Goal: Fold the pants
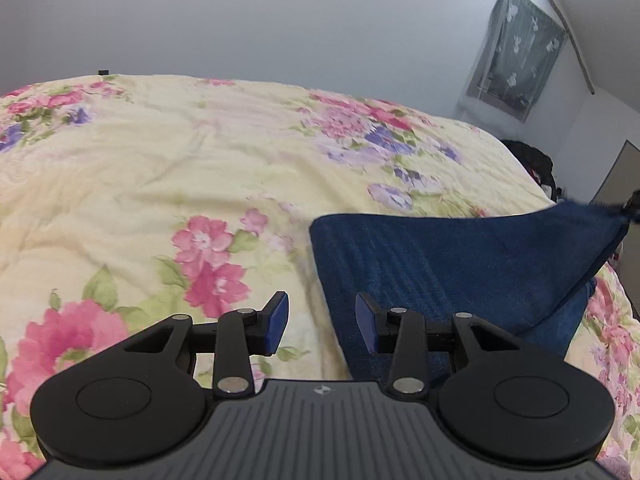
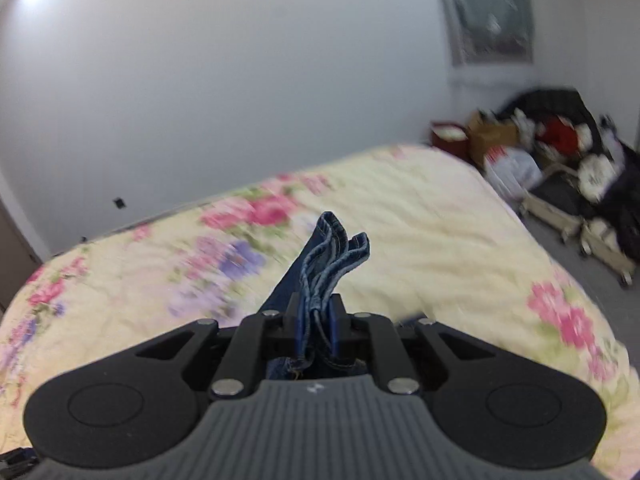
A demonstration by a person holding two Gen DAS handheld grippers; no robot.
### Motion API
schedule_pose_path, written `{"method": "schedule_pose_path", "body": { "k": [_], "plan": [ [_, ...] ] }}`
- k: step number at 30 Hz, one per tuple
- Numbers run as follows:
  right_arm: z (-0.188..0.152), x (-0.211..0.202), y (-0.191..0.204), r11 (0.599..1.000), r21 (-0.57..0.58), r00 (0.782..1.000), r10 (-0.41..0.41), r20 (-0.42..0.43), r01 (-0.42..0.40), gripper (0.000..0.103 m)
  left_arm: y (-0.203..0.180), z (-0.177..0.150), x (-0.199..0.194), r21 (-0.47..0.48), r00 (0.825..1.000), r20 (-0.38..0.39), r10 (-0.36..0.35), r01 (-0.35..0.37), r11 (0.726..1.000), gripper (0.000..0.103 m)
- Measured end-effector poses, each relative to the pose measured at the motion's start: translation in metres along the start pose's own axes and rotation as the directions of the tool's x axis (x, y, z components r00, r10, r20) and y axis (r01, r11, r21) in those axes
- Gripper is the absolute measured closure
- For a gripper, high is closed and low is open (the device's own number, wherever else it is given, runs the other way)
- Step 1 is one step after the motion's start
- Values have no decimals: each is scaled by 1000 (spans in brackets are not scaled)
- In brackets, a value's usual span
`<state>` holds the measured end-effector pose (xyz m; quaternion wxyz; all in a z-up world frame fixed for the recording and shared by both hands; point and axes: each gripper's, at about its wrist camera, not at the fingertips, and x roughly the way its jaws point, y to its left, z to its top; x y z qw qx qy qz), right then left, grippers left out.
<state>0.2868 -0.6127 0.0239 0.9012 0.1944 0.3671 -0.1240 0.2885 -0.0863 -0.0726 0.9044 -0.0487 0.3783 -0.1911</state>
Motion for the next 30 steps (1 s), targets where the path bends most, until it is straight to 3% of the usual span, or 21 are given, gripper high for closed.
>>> {"method": "schedule_pose_path", "body": {
  "k": [3, 7, 10, 15, 17, 19, 21, 24, 27, 30],
  "plan": [
    [-43, 58, -62, 991, 81, 992, -100, -75, 106, 95, -21, -4, 29, 30, 999, -37, 12, -10, 999, 60],
    [-65, 79, -108, 988, 145, 994, -33, -105, 48, 96, -37, -11, 69, 55, 995, -100, 25, -20, 998, 64],
    [-65, 87, -106, 994, 100, 994, -29, -109, 40, 96, -41, -22, 94, 60, 987, -151, 57, -49, 997, 67],
    [-58, 83, -94, 994, 75, 990, -64, -127, 74, 96, -36, -28, 94, 18, 987, -149, 51, -49, 999, 67],
    [-42, 68, -78, 997, 50, 996, -49, -78, 53, 95, -37, -27, 93, 19, 988, -149, 51, -48, 999, 67],
    [-21, 45, -59, 1000, 9, 1000, 22, 21, -22, 96, -38, -27, 94, 19, 987, -148, 59, -56, 998, 70],
    [-3, 20, -40, 997, -31, 991, 73, 114, -70, 96, -41, -28, 96, 17, 988, -141, 61, -59, 998, 73],
    [1, 14, -29, 994, -104, 991, -2, 134, 16, 97, -45, -31, 96, 4, 991, -123, 48, -48, 999, 73],
    [-25, 58, -55, 986, -101, 991, -135, 16, 136, 98, -48, -36, 99, 12, 992, -118, 52, -51, 999, 73],
    [-60, 97, -85, 985, -28, 984, -173, -46, 172, 97, -51, -37, 100, 20, 991, -115, 61, -59, 998, 73]
  ]
}}
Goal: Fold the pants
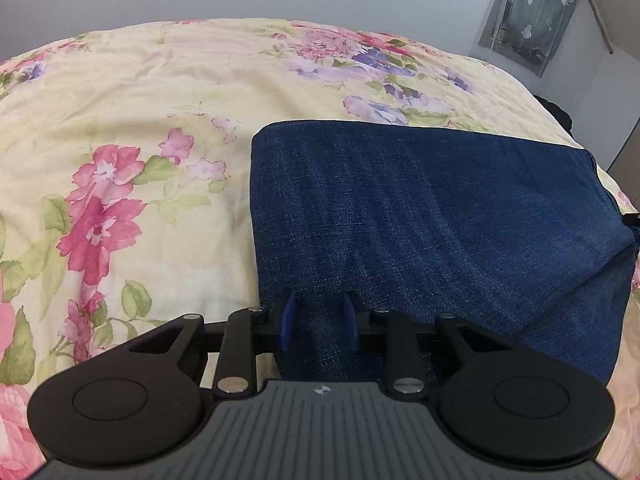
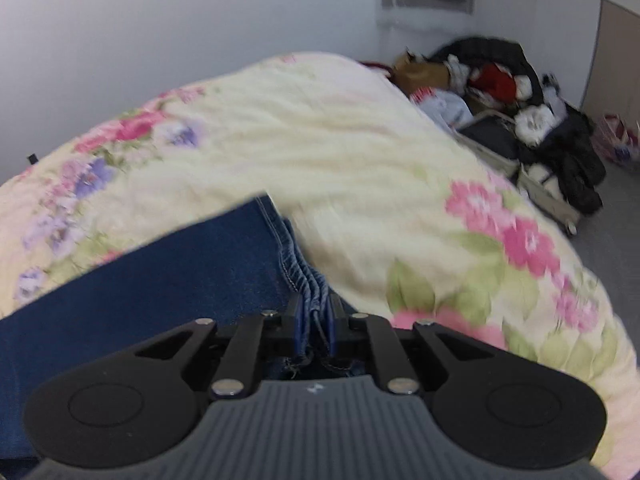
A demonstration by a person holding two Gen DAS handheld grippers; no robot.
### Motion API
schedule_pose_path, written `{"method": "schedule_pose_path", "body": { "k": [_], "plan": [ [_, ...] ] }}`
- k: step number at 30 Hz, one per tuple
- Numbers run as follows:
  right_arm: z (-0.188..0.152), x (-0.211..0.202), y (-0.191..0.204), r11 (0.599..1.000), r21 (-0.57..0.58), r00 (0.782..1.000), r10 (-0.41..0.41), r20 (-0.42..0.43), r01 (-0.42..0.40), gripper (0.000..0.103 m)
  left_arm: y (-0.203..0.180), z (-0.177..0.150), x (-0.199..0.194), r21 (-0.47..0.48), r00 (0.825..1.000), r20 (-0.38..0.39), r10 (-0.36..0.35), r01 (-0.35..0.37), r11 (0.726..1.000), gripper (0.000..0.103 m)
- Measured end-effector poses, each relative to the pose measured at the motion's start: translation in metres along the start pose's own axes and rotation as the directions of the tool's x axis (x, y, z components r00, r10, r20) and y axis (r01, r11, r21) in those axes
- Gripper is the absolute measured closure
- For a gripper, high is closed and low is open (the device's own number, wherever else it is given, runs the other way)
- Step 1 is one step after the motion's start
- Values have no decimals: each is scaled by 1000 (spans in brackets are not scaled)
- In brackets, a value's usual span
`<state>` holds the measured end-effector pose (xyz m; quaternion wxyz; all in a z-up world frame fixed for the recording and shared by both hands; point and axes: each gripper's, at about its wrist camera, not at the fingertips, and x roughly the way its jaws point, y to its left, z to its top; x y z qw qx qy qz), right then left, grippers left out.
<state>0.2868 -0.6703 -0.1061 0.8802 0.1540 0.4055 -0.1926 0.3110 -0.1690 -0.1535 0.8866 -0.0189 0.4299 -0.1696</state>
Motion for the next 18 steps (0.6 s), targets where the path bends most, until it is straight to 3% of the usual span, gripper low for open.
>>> {"method": "schedule_pose_path", "body": {
  "k": [4, 8, 13, 18],
  "plan": [
    [-11, 10, -4, 1000, -16, 1000, -15, 25, 15, 91, 3, 3, -5, -8, 1000, 4, -12, 12, 1000, 73],
    [-1, -16, -7, 997, -49, 995, -59, 84, 63, 89, 12, 17, -21, -18, 997, 71, -37, 38, 999, 73],
    [-4, -49, 2, 992, -118, 984, 61, 169, -41, 89, 23, 57, -19, 1, 991, 124, -42, 42, 999, 73],
    [-18, -22, 23, 984, -165, 983, 92, 162, -65, 96, 24, 85, 17, -22, 994, 101, -39, 42, 999, 73]
  ]
}}
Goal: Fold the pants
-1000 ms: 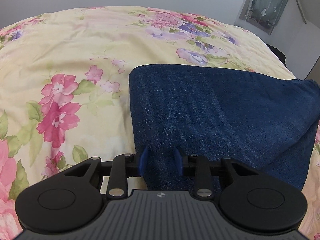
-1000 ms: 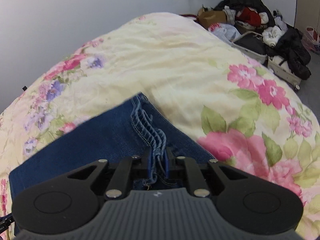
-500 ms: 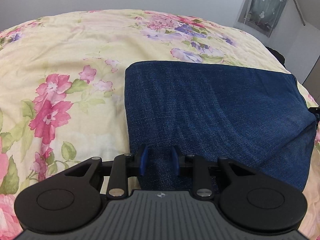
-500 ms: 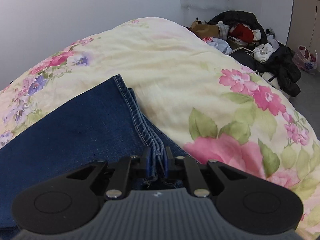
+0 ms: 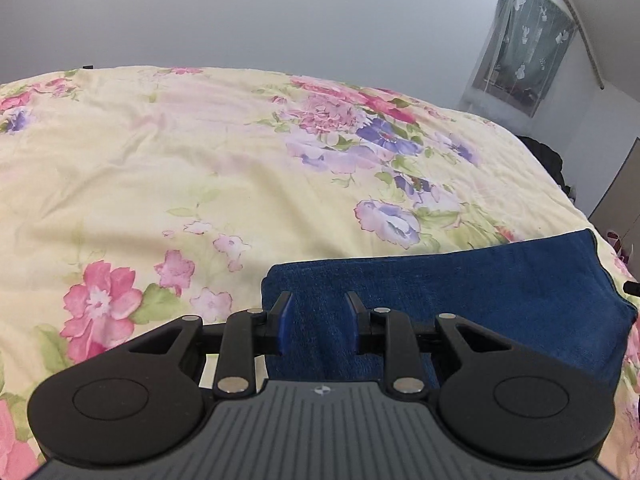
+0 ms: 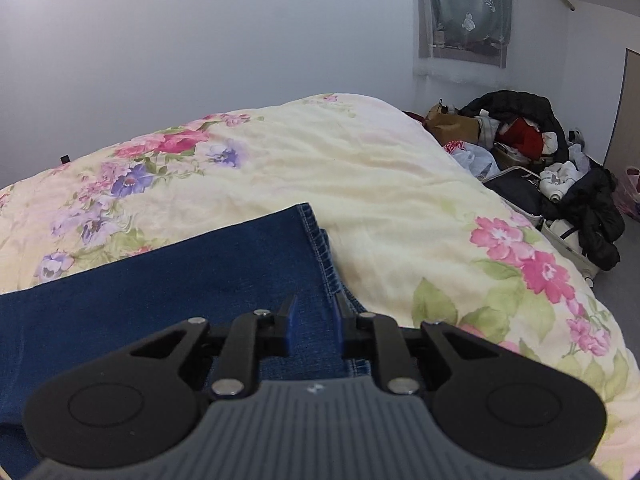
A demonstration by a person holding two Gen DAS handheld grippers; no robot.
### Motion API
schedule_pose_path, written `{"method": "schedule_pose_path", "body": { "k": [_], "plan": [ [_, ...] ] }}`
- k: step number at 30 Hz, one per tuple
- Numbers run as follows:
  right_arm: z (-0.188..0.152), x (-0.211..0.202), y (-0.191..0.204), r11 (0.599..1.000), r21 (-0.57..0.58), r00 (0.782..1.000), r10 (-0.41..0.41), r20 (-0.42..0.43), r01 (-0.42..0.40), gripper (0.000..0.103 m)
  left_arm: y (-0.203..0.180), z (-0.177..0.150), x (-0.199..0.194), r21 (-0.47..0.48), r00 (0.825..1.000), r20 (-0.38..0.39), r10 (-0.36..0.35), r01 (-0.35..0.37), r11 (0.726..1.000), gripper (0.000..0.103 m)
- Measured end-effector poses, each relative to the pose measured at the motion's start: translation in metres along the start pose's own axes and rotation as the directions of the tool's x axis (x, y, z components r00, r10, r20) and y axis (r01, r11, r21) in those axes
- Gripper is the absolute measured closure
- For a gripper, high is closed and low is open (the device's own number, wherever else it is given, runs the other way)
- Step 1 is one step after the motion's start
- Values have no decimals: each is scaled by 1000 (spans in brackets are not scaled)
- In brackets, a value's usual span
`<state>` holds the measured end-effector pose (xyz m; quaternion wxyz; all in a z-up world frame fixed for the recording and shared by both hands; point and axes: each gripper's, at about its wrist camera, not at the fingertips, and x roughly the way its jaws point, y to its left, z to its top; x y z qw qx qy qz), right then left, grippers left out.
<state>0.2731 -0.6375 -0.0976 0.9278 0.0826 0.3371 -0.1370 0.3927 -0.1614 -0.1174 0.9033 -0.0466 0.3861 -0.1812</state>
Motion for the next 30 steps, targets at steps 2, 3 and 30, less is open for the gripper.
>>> {"method": "schedule_pose_path", "body": {
  "k": [2, 3, 30],
  "plan": [
    [-10, 18, 1, 999, -21, 999, -38, -32, 37, 99, 1, 1, 21, 11, 999, -22, 24, -24, 1000, 75],
    [-15, 27, -2, 998, -18, 997, -59, -55, 58, 103, 2, 0, 30, 16, 999, -31, 40, -39, 999, 78],
    [-68, -10, -13, 999, -30, 1000, -19, -13, 18, 95, -30, -100, -47, 225, 982, -189, -18, 61, 973, 91]
  ]
}}
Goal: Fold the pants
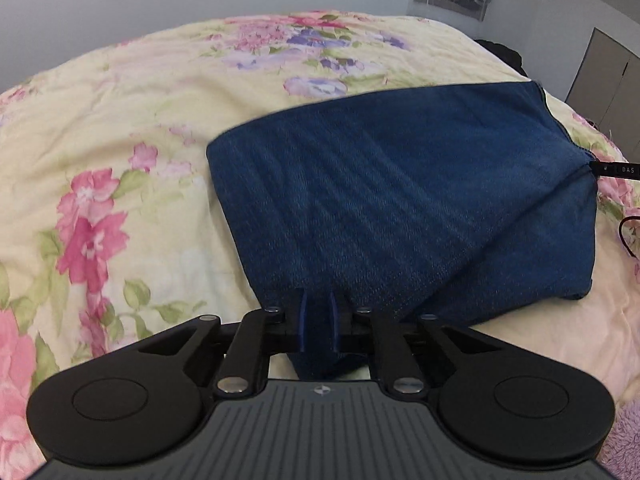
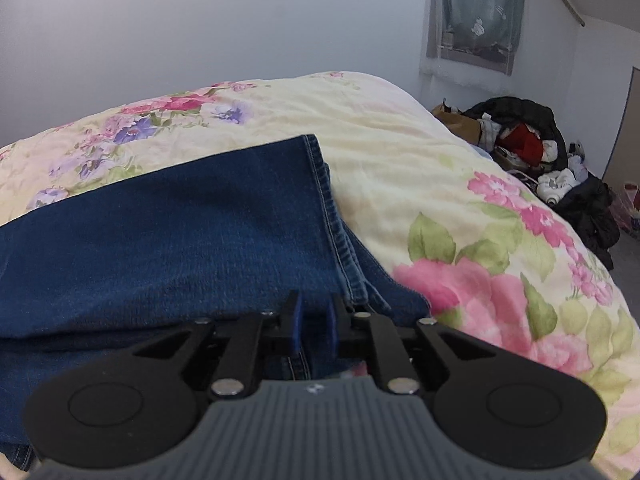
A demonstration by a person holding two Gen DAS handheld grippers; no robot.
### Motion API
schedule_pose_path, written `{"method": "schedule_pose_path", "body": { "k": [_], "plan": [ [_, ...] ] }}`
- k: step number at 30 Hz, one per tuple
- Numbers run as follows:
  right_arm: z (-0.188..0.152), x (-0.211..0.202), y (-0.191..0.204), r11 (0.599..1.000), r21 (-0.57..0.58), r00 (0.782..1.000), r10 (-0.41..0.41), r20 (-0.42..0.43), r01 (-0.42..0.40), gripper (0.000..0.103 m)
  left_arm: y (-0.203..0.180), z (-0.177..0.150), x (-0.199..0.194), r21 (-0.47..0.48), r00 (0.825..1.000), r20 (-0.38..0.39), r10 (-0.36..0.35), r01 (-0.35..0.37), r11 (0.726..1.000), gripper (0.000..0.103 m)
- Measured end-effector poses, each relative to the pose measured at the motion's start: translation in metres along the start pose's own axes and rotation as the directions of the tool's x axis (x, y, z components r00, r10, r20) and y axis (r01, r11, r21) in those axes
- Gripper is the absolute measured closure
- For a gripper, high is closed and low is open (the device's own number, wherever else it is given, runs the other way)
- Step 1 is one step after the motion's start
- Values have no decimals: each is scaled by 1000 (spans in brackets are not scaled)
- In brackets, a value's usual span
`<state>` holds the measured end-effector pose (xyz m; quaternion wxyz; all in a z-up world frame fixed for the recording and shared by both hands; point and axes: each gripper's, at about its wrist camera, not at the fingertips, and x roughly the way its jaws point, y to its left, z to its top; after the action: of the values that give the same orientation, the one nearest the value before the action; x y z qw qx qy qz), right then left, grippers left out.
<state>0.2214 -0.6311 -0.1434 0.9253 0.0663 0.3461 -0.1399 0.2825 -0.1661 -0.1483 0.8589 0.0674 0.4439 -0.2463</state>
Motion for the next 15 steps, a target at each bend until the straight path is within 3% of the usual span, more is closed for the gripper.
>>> {"method": "schedule_pose_path", "body": {
  "k": [5, 8, 10, 12, 15],
  "plan": [
    [-16, 10, -14, 995, 101, 999, 13, -35, -10, 94, 0, -5, -7, -26, 999, -46, 2, -3, 1000, 91],
    [-14, 1, -15, 995, 104, 999, 13, -48, -8, 93, 7, -3, -23, -52, 999, -32, -30, 28, 998, 89],
    [-14, -11, -21, 990, 140, 999, 18, -33, -14, 82, 20, -1, -35, -118, 998, 27, -48, 51, 992, 76],
    [-16, -25, -36, 967, 249, 999, 53, 3, -52, 53, 36, 0, -41, -209, 995, 89, -44, 62, 976, 65],
    [-26, -33, -66, 868, 477, 990, 139, 34, -138, 44, 65, 4, -36, -392, 987, 145, -71, 124, 912, 57]
  ]
}}
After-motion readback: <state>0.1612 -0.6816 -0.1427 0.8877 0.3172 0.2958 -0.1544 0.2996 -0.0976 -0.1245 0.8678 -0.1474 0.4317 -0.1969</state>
